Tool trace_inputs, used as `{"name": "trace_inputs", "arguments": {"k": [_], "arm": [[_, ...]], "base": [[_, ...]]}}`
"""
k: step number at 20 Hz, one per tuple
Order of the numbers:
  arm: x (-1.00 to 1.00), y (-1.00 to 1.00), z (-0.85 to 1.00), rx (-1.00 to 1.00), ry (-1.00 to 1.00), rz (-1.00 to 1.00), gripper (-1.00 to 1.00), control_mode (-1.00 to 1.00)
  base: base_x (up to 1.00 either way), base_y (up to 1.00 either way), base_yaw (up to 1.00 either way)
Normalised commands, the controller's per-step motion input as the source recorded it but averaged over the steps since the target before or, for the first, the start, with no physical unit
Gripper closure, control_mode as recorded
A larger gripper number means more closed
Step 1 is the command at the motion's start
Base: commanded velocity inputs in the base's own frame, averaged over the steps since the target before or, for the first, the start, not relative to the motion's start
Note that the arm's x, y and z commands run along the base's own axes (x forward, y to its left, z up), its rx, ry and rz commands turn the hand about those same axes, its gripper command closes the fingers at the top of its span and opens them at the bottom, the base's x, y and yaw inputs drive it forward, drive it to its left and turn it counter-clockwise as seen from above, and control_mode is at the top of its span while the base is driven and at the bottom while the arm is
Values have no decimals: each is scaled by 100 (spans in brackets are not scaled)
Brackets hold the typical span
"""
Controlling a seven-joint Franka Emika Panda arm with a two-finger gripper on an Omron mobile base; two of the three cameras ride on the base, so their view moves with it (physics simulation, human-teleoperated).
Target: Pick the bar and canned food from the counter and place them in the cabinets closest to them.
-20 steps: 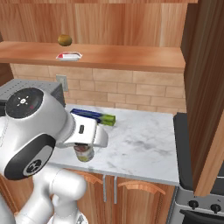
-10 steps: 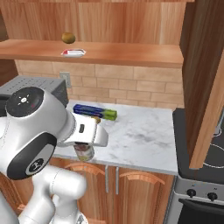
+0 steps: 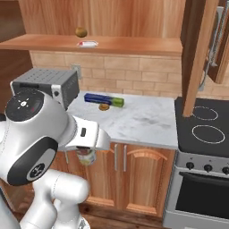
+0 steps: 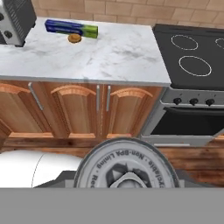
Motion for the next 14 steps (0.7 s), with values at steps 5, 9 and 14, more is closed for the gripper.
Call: {"name": "trace_inputs", "arguments": {"k": [5, 9, 14], "arm": [[0, 0, 0, 0, 0, 0, 100, 100], [0, 0, 0, 0, 0, 0, 100, 100], [0, 0, 0, 0, 0, 0, 100, 100]], "base": [[-33, -10, 0], [0, -8, 0], [0, -48, 0]]}}
